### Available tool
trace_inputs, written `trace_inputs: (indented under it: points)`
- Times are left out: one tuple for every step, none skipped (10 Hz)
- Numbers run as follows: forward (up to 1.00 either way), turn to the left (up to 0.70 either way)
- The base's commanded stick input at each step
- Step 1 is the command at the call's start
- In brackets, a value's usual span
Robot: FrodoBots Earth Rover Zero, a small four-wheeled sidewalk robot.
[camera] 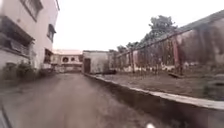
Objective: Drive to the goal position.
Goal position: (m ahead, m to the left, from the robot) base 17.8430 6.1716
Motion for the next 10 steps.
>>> trace_inputs:
  points:
    - [0.7,0.28]
    - [0.7,0.28]
    - [0.7,0.28]
    - [0.7,0.28]
    - [0.7,0.28]
    - [0.7,0.28]
    - [0.7,0.28]
    - [0.7,0.28]
    - [0.7,0.28]
    - [0.7,0.28]
